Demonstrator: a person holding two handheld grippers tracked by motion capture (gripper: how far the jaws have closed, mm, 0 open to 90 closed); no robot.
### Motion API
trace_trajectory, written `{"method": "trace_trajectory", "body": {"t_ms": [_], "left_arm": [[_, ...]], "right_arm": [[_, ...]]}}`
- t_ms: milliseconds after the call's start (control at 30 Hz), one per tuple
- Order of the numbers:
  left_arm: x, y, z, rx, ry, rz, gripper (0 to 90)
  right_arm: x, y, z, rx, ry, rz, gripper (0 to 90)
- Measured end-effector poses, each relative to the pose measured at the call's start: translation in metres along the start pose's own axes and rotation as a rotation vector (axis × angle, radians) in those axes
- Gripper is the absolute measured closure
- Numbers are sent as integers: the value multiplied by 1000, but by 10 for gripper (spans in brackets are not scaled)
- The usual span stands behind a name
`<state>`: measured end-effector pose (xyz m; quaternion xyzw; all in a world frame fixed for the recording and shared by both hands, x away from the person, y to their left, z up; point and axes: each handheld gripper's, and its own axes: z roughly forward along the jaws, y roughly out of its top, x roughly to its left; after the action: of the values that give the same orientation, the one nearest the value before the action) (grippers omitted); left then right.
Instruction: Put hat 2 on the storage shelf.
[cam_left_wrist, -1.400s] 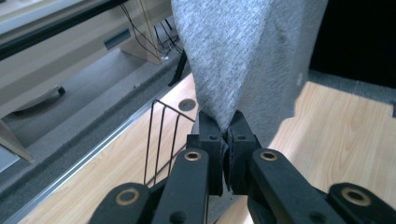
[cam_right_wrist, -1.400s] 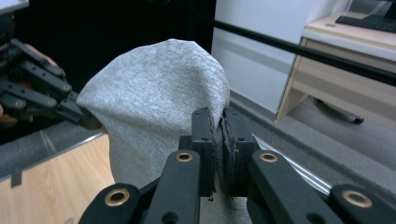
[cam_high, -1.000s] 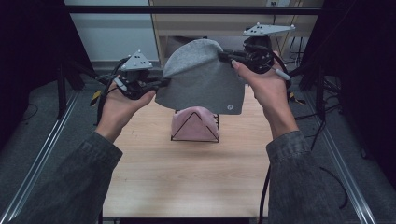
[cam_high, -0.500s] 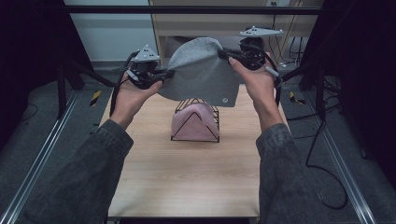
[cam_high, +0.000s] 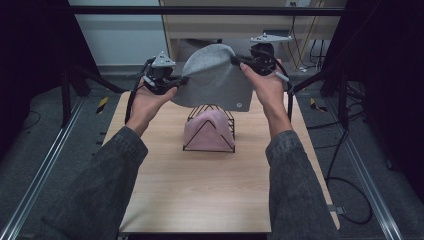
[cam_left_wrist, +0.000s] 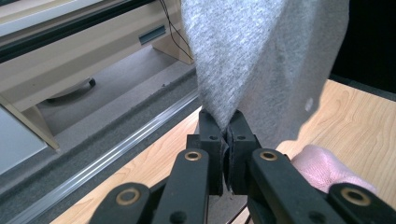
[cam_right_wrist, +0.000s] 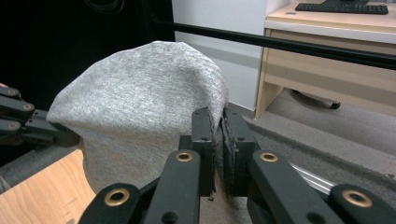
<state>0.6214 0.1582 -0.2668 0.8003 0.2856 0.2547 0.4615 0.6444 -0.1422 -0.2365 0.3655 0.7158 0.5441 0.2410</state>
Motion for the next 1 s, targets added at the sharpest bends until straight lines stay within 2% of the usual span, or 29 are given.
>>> {"method": "trace_trajectory", "body": {"t_ms": [167,467,567,833,1000], "left_arm": [[-2,-5,0,16,-5,-7,873],[-4,-14,7,27,-5,-18,872],[-5,-16,9,29,-3,-20,872],[-6,-25,15,45,-6,-33,872],[-5,-30,17,51,-9,-39,872]], "right_arm": [[3,-8,0,23,0,-8,851],[5,-16,1,30,-1,-8,850],[5,-18,2,48,-8,-23,850],[6,-30,8,69,-1,-18,851],[8,-34,11,86,4,-31,851]]}}
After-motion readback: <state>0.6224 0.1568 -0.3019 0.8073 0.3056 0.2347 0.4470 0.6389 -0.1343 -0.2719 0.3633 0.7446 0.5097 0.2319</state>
